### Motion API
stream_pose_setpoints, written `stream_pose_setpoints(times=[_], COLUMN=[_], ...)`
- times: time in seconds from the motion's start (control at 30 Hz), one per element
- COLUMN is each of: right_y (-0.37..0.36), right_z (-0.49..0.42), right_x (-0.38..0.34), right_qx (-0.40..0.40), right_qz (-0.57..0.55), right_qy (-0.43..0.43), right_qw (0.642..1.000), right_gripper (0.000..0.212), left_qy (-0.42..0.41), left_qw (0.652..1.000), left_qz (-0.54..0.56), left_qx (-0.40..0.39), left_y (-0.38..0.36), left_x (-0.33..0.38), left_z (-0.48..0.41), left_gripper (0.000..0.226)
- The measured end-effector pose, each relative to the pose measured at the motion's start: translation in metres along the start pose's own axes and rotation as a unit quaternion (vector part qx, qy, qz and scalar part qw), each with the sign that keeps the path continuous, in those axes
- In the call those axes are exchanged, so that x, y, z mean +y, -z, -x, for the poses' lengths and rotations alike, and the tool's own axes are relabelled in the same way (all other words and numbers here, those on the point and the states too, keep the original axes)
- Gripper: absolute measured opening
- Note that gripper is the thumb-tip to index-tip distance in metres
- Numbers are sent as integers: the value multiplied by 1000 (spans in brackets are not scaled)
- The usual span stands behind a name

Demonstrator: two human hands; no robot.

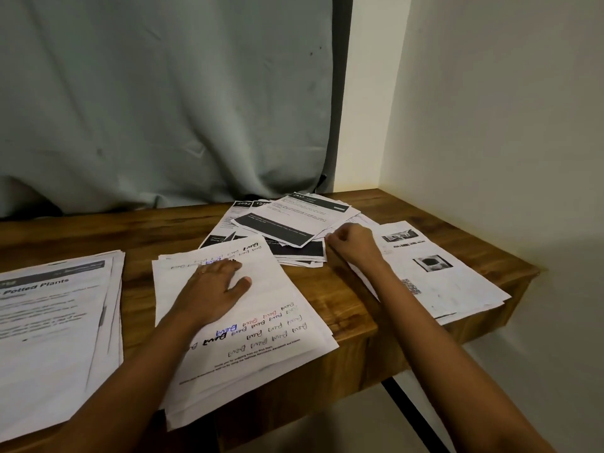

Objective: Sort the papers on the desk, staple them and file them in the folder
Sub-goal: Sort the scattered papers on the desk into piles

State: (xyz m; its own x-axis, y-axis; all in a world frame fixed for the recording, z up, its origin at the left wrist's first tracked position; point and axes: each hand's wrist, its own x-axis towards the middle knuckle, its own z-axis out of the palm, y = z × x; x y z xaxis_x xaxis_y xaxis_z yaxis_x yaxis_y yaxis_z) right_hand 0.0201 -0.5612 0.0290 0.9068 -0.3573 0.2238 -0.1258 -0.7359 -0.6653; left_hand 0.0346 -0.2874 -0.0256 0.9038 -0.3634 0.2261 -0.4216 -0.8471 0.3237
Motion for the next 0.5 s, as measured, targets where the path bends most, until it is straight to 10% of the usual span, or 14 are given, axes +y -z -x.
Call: stream_pose_setpoints(times=[0.5], right_y=[-75], right_z=[-62], right_x=[-31], right_qx=[9], right_qz=[117], right_qy=[-118], right_qw=[986], right_gripper=[57], left_qy=[0], left_qw=[1000], left_qz=[-14], left_qx=[2], left_y=[-2], left_x=[-2], left_z=[-3], left_gripper=[54])
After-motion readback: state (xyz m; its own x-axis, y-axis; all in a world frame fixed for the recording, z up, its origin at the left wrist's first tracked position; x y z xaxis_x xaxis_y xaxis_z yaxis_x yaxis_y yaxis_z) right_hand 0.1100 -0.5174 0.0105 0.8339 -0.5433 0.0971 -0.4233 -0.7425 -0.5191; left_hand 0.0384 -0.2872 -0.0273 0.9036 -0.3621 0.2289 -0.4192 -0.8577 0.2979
